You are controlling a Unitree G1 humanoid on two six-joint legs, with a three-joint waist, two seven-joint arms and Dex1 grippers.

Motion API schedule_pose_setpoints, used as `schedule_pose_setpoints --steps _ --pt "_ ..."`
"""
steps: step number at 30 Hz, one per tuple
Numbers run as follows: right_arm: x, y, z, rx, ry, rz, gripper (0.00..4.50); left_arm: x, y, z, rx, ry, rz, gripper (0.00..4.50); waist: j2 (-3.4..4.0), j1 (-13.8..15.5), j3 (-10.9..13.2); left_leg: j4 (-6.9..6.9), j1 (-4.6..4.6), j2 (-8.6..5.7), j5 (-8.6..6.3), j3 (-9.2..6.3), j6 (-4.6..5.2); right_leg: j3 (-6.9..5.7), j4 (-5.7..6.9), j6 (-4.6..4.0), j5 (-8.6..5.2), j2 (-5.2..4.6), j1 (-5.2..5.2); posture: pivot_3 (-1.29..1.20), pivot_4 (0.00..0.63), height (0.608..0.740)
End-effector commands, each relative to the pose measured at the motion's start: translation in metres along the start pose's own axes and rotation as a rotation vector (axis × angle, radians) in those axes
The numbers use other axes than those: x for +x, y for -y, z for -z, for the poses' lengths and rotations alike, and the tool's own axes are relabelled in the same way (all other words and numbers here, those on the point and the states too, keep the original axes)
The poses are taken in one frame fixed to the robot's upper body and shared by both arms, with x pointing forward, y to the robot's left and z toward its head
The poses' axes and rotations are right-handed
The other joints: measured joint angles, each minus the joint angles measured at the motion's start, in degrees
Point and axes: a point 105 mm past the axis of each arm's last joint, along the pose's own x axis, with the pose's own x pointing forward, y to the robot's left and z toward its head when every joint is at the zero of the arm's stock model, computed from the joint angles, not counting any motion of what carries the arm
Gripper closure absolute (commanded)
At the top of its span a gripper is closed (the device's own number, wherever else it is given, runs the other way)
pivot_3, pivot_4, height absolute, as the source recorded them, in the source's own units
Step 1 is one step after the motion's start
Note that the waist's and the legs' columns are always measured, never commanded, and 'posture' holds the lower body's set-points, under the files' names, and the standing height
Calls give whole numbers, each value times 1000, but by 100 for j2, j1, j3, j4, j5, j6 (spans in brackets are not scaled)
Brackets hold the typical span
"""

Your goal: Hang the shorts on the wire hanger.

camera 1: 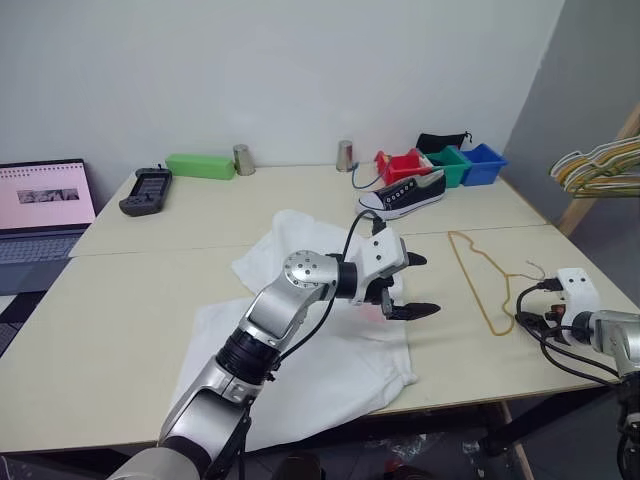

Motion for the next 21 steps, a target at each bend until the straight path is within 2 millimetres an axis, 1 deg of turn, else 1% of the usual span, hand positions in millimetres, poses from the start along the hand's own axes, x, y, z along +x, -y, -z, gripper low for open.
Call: schedule_pose_setpoints --steps 1,2,4,6,9,14,17,20,21 --pt "-17 3 -30 -12 109 40 829 -2 -1 -15 41 34 -9 0 0 17 0 0 0 0 0 0 0 0 0 0 0 0 0 292 0 740" --pt "-18 0 -34 -9 123 32 829 -2 -1 -15 41 34 -10 0 0 22 0 0 -1 0 0 -1 0 0 0 1 0 -1 0 292 0 740" --pt "-18 -13 -40 4 140 -9 829 -2 -1 -16 42 33 -9 0 0 26 0 0 0 0 0 -2 0 -2 0 2 -1 -3 0 289 0 740" --pt "-15 -20 -40 -3 136 -21 829 -2 -1 -16 43 33 -9 0 -1 22 1 0 -1 -1 0 -1 0 -1 0 3 -1 -2 1 292 0 740" --pt "-5 -27 -28 -7 88 -35 829 -1 -2 -19 48 36 -9 0 -1 25 1 0 0 -1 0 -2 0 -2 0 4 -2 -3 1 296 0 740" --pt "6 -24 -2 3 -3 -20 829 -1 -2 -18 53 29 -11 0 0 32 1 0 0 -1 0 -2 1 -2 0 5 -2 -5 1 303 0 740" --pt "10 -26 7 23 -29 -49 829 -2 0 -17 50 28 -10 0 -2 35 2 0 0 -1 0 -1 1 -2 0 5 -2 -7 3 307 0 740" --pt "10 -34 13 8 -49 -93 1342 -4 0 -16 47 24 -15 0 -4 37 2 0 2 0 0 -5 1 -5 -1 7 -4 -8 7 312 0 740" --pt "10 -36 14 -1 -51 -102 1588 -4 0 -16 47 23 -17 0 -4 37 2 0 2 -1 0 -5 1 -5 -1 10 -6 -8 8 314 0 740"
